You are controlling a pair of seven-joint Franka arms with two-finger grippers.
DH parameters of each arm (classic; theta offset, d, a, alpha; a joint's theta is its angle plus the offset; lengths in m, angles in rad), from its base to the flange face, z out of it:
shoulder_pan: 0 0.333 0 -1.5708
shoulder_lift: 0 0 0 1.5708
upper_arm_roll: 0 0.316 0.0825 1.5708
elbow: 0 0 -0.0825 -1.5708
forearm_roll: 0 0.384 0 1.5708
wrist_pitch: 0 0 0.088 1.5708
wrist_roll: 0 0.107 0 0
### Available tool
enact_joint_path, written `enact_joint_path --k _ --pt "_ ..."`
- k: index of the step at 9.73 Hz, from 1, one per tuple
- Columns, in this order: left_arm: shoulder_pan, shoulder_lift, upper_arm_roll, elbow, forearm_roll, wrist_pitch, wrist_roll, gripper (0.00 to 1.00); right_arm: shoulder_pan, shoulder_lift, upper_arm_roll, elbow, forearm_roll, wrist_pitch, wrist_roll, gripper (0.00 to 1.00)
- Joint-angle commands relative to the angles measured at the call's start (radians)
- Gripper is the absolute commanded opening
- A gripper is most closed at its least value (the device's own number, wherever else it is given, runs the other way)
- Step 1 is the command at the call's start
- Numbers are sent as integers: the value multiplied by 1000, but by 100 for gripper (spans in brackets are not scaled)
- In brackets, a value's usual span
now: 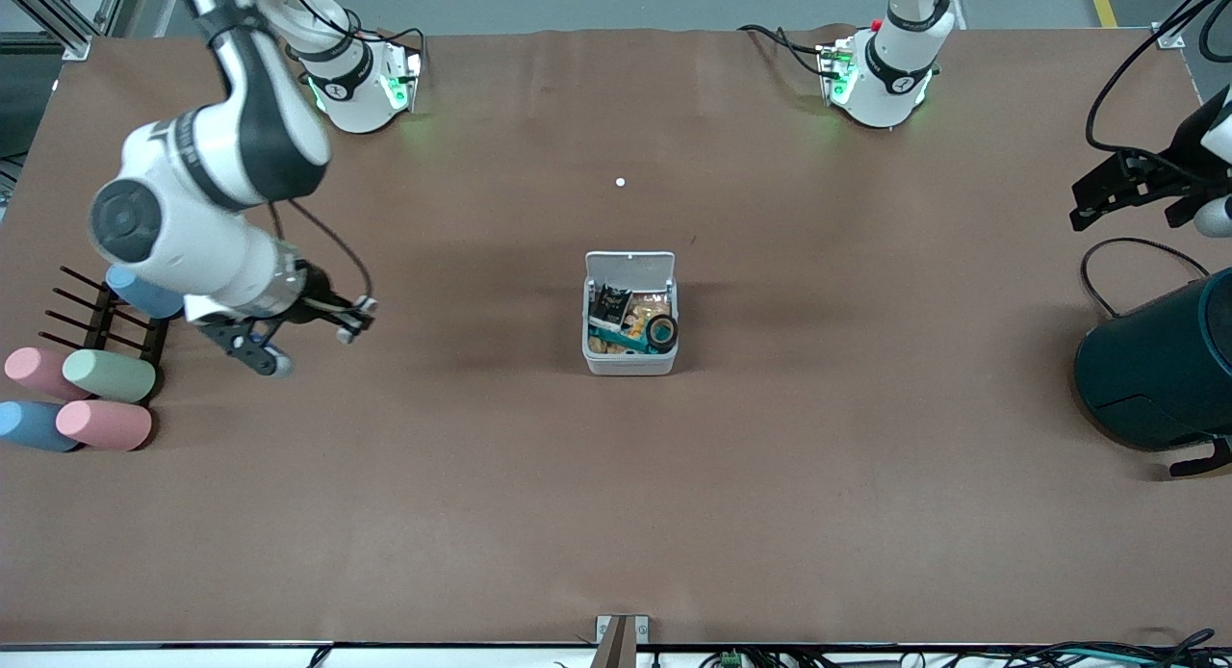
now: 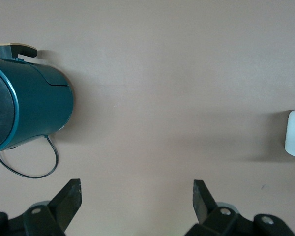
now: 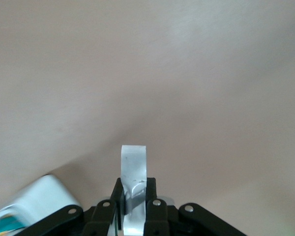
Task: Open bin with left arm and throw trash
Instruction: 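Carry the paper scrap over the open bin with the right gripper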
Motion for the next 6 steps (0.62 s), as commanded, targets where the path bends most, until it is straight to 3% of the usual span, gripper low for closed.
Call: enact_joint_path --k 1,5,6 --pt "8 8 1 22 -14 -9 6 100 124 104 -9 184 -2 -18 210 0" --pt "11 11 4 22 -14 -11 10 100 304 360 -9 438 -8 17 507 1" --pt "9 12 3 22 -14 -11 12 100 330 401 -9 459 -8 67 562 1"
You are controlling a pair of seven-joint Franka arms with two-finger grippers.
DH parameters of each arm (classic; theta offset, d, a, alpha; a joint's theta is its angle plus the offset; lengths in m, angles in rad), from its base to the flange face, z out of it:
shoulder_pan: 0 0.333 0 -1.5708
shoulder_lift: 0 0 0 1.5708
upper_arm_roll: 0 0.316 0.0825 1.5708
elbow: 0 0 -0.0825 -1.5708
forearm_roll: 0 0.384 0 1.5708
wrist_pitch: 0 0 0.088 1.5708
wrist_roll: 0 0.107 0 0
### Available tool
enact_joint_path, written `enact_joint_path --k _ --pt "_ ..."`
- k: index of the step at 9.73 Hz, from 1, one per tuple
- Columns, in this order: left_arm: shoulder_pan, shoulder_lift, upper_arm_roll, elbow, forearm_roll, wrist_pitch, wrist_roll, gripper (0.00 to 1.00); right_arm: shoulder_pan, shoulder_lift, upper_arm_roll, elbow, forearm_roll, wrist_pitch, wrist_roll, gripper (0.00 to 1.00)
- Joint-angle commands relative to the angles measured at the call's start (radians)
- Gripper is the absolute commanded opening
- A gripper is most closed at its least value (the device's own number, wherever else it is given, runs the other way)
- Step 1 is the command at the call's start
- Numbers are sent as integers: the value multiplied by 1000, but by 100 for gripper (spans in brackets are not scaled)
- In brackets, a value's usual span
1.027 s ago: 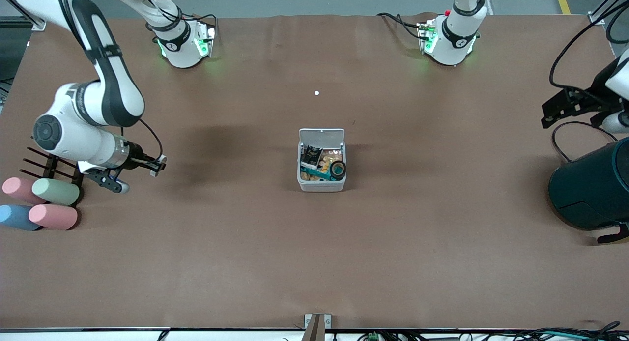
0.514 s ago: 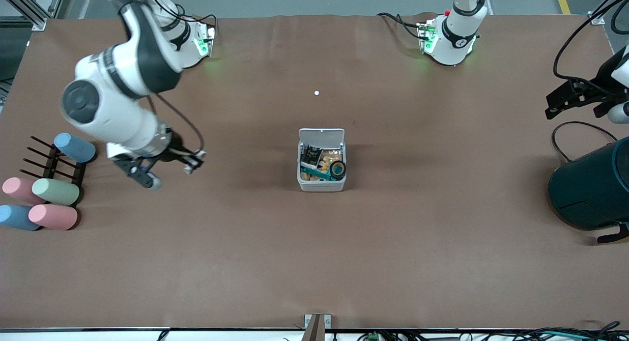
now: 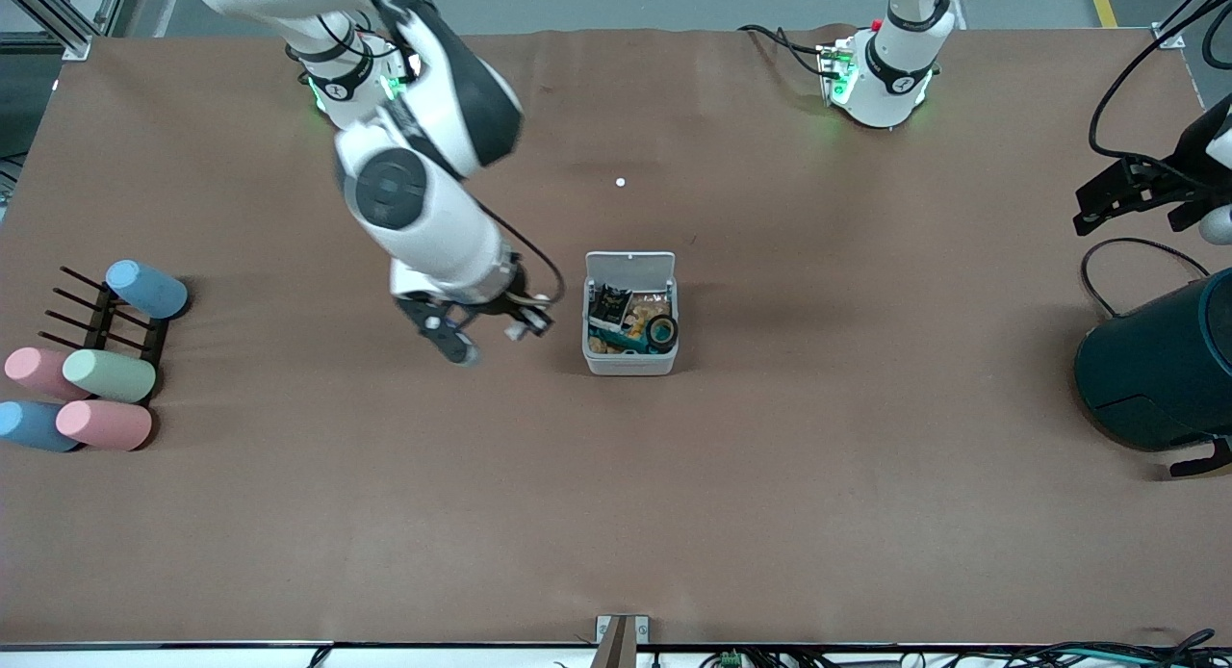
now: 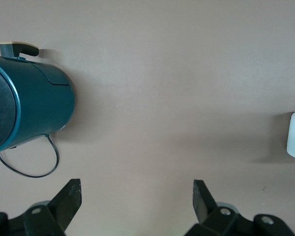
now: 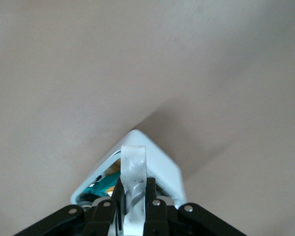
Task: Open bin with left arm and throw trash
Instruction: 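Carry the paper scrap over the open bin with the right gripper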
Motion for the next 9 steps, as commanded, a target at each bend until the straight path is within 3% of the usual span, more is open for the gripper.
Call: enact_joint_path --k 1,9 --pt "1 10 1 18 -14 -11 10 100 63 105 -9 93 -9 54 85 2" --pt "-1 10 2 17 -14 -11 4 100 165 141 -10 44 -18 -45 78 2"
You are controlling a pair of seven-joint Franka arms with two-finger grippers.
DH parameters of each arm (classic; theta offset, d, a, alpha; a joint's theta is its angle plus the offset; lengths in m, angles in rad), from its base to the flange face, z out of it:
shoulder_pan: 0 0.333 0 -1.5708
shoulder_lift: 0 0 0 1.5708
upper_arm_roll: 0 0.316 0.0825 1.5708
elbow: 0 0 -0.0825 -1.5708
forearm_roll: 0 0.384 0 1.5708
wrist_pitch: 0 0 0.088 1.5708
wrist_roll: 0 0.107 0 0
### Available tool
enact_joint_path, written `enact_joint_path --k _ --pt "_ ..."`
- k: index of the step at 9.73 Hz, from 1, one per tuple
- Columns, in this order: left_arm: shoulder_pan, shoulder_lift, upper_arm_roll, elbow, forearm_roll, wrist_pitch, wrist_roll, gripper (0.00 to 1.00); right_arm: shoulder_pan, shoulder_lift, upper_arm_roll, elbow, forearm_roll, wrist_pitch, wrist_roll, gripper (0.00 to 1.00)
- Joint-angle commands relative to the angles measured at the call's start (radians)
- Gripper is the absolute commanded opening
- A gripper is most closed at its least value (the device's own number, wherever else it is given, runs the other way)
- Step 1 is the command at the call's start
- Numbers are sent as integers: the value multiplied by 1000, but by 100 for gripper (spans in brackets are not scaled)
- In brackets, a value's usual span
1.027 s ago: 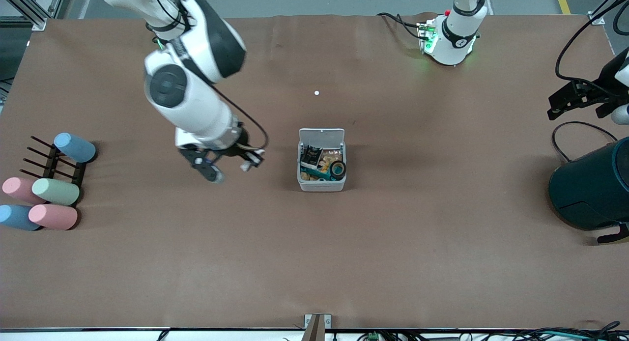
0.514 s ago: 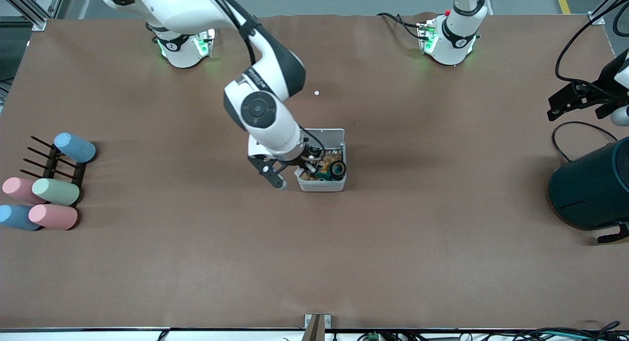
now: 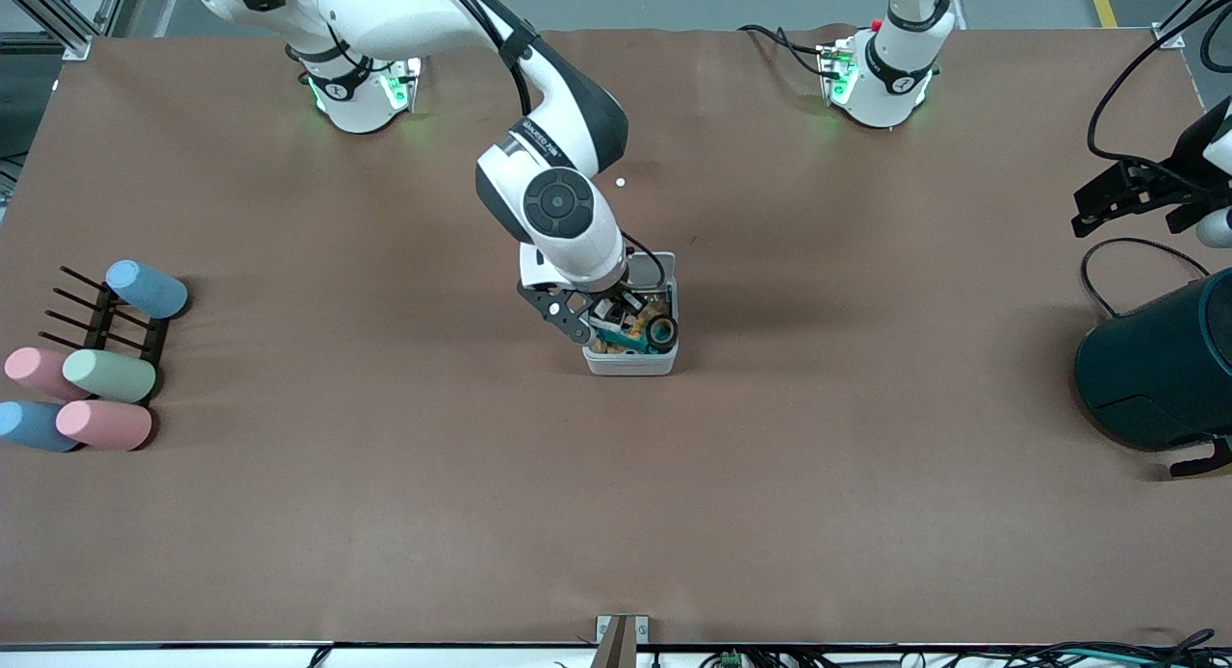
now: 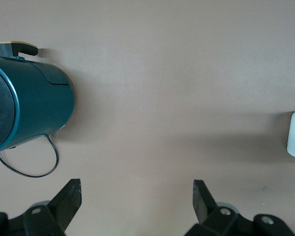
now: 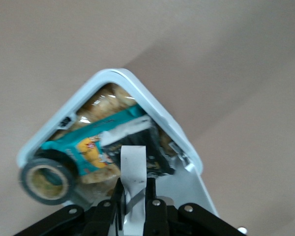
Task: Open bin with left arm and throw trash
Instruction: 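Open the right gripper to drop the paper scrap into the bin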
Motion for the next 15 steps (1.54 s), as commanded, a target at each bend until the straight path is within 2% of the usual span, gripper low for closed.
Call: enact_joint_path --k 1,2,3,4,5,12,15 --pt "0 6 1 18 -14 -11 6 100 7 4 -9 -15 -17 -3 16 5" --pt "-2 6 3 18 -14 -11 6 100 1 6 -9 -15 -17 0 13 20" --pt "-2 6 1 18 -13 -11 7 100 1 10 -9 -15 -18 7 13 47" --pt "0 6 1 18 -14 -11 7 100 -2 9 -9 -12 -18 8 13 58" --pt "0 6 1 17 -14 -11 7 100 -5 6 -11 -7 -17 8 11 63" --pt "1 6 1 17 -14 -11 7 100 5 7 -12 19 -17 20 19 73" --pt "1 6 3 17 -14 -11 7 100 -12 -17 -14 24 -12 2 10 73"
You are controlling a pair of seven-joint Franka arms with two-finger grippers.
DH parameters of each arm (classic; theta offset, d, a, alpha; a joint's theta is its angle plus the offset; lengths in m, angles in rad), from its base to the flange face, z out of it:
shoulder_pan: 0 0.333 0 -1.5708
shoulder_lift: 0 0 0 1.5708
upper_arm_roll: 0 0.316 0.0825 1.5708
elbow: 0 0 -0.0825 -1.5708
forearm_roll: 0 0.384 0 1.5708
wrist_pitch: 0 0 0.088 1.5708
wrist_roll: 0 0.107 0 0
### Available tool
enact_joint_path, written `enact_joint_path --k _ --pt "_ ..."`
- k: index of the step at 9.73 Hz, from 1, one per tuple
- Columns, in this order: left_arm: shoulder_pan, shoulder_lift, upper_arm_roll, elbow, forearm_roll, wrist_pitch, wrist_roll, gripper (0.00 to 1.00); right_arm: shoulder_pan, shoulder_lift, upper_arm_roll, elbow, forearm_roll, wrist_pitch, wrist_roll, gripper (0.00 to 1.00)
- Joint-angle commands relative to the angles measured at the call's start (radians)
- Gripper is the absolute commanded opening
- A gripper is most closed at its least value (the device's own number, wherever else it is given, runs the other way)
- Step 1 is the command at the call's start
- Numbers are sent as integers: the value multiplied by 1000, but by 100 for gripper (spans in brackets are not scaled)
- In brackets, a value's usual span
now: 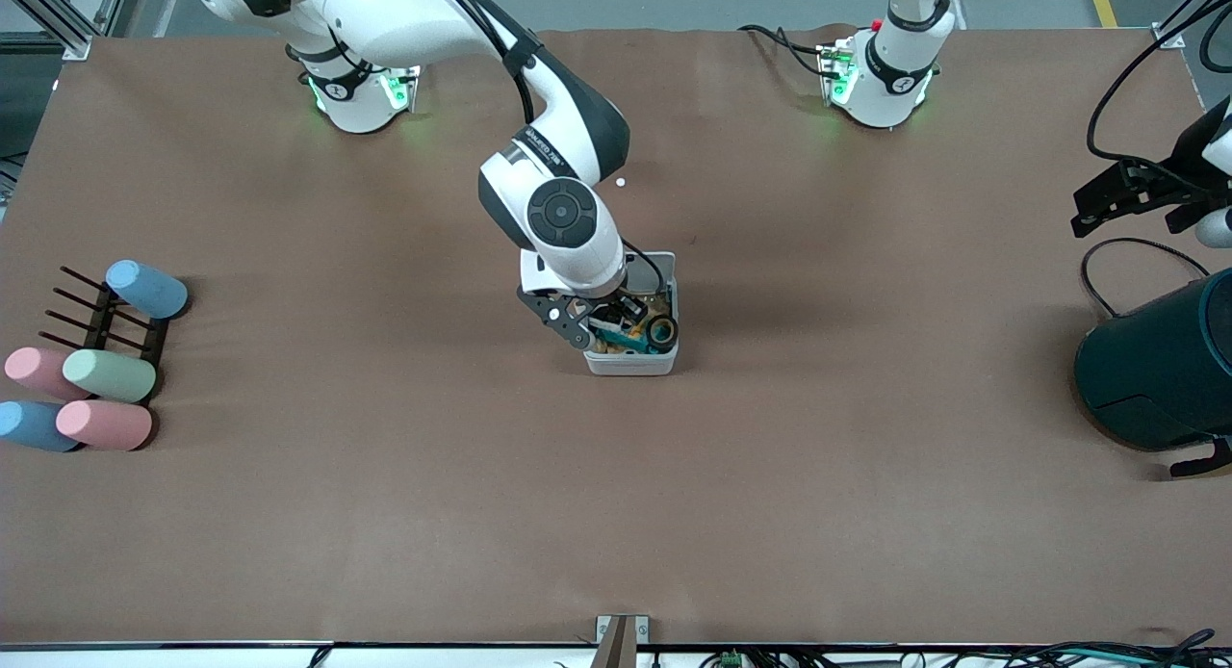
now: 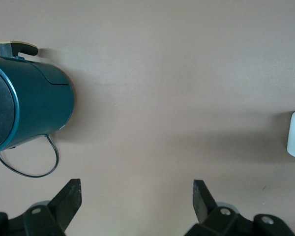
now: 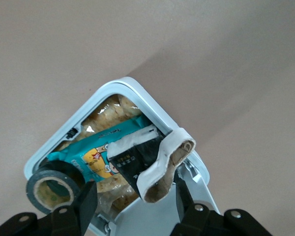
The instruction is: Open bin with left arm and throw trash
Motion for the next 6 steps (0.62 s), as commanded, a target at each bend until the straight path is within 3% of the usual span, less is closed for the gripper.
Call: enact_joint_path --k 1,3,6 --pt "2 5 3 17 -14 -11 7 100 -33 -77 4 1 -13 -68 7 73" --pt "2 5 2 17 -14 -11 7 100 -128 -195 6 -1 -6 -160 -77 73" --pt "2 5 2 17 -13 -11 7 100 -337 -353 4 -8 -4 -460 -417 73"
